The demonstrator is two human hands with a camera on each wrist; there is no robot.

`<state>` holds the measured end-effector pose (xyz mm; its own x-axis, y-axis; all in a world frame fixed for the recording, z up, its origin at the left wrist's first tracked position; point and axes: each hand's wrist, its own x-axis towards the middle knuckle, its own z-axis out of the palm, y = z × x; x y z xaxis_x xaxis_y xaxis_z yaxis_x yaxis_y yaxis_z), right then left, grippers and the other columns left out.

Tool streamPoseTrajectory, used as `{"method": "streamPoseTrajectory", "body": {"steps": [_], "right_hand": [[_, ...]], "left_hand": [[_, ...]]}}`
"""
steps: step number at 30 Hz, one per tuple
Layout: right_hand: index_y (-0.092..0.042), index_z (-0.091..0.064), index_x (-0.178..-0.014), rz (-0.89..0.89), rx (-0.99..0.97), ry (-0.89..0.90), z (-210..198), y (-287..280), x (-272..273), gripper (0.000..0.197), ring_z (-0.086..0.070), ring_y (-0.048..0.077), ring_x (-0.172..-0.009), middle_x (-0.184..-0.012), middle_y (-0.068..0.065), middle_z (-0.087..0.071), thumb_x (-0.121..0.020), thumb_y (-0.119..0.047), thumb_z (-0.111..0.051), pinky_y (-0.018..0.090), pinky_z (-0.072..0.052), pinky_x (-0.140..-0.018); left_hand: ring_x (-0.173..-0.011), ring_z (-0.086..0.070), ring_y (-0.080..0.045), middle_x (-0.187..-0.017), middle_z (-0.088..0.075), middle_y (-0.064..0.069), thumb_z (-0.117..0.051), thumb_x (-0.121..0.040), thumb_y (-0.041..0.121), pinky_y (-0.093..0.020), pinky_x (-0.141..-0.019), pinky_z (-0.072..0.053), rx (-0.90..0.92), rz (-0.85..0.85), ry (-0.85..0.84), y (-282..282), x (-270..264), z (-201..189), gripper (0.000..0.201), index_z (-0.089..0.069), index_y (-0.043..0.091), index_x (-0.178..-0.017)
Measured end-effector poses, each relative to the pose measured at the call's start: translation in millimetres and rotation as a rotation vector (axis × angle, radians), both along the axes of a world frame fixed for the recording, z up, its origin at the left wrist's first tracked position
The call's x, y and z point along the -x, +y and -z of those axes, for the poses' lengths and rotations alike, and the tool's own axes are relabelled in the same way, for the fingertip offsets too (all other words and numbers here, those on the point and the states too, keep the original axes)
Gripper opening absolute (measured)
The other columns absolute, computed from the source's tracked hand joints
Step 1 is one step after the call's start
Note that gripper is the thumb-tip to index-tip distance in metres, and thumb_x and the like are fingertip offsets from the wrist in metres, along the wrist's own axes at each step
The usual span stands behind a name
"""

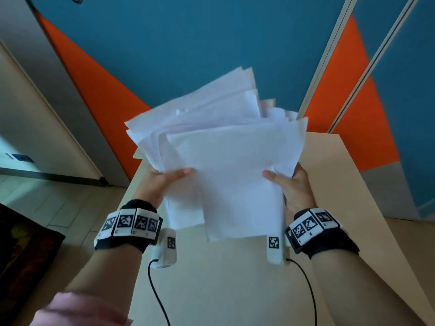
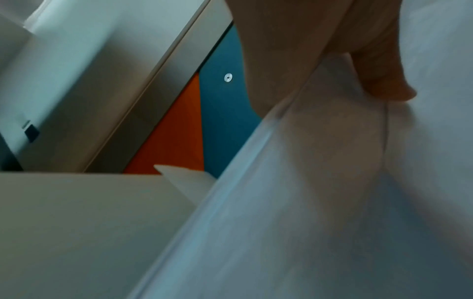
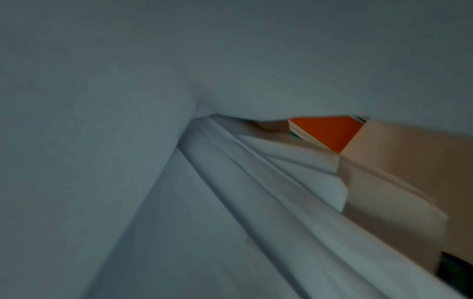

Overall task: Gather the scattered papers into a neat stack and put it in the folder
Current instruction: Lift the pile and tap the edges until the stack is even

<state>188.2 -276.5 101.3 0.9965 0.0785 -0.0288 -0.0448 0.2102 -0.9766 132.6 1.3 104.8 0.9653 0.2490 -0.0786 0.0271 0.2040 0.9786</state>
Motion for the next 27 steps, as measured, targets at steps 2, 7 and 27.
{"method": "streamPoseTrajectory", "body": {"steps": [2, 7, 27], "right_hand": [[-0.013, -0.057, -0.113, -0.04, 0.022, -0.016, -0.4, -3.8, -1.5, 0.056, -0.069, 0.021, -0.097, -0.109, 0.006, -0.07, -0.065, 0.011, -0.073, 0.035, -0.057, -0.08], [-0.002, -0.062, -0.104, -0.036, 0.182, 0.113, 26.6, -6.4, 7.0, 0.047, -0.069, 0.021, -0.085, -0.102, 0.014, -0.069, -0.062, 0.015, -0.074, 0.047, -0.053, -0.088], [-0.019, -0.065, -0.086, -0.218, 0.312, 0.094, 7.7, -8.0, -0.9, 0.034, -0.067, 0.01, -0.083, -0.091, -0.001, -0.069, -0.067, 0.007, -0.076, 0.027, -0.054, -0.077]], "left_hand": [[-0.081, -0.073, -0.015, -0.082, -0.077, 0.001, -0.092, -0.036, 0.022, -0.027, -0.072, -0.057, -0.021, 0.06, -0.041, 4.0, -1.4, -4.7, 0.055, -0.072, 0.013, -0.086], [-0.103, -0.066, -0.024, -0.101, -0.073, -0.001, -0.083, -0.049, 0.016, -0.039, -0.088, -0.053, -0.077, 0.043, -0.067, -4.2, 6.0, 8.7, 0.054, -0.069, 0.02, -0.1], [-0.094, -0.07, -0.018, -0.095, -0.074, 0.003, -0.079, -0.057, 0.012, -0.029, -0.077, -0.054, -0.064, 0.112, -0.112, 15.0, 1.0, -6.1, 0.05, -0.067, 0.024, -0.104]]}}
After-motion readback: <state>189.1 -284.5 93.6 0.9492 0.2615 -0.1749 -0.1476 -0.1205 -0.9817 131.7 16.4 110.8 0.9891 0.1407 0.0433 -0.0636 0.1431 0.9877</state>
